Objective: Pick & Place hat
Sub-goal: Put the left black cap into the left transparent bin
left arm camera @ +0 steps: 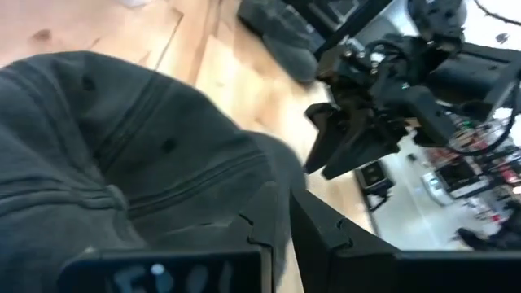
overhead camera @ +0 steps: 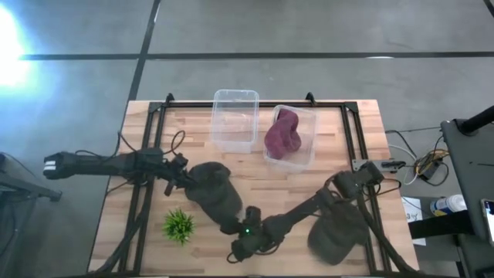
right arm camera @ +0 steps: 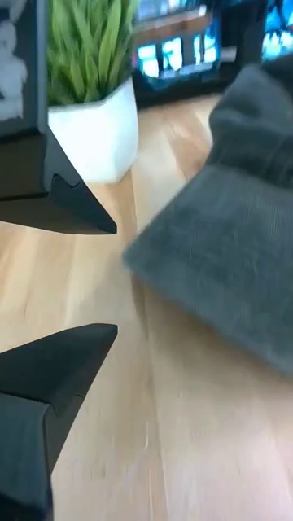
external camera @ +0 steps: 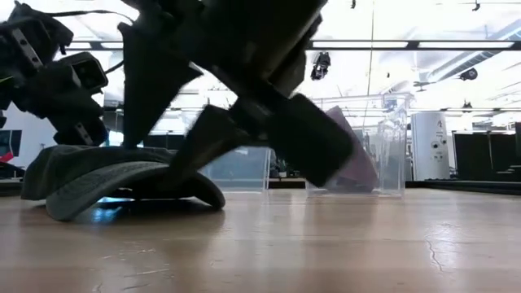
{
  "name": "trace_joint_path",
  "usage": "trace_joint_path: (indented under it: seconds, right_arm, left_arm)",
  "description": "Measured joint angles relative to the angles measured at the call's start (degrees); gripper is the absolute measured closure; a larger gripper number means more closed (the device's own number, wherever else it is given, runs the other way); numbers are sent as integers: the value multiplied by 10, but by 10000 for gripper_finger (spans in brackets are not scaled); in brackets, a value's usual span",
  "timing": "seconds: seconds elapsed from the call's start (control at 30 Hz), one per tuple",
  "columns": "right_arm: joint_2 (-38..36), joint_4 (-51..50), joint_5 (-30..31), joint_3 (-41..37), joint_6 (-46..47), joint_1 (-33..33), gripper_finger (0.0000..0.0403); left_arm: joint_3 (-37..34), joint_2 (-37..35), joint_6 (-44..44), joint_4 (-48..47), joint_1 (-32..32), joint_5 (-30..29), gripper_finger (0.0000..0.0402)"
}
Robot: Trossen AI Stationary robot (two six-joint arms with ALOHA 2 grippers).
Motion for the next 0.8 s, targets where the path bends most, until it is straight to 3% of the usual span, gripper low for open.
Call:
trace_joint_path:
  seconds: [0.47, 0.8]
  right_arm:
    - [0, -19, 36, -15, -6, -36, 218]
    - [-1, 105, 48, -17, -168, -75, 235]
  left_arm:
    - [-1, 104, 49, -1, 0, -21, 374]
    - [-5, 157, 35, 57, 0, 8, 374]
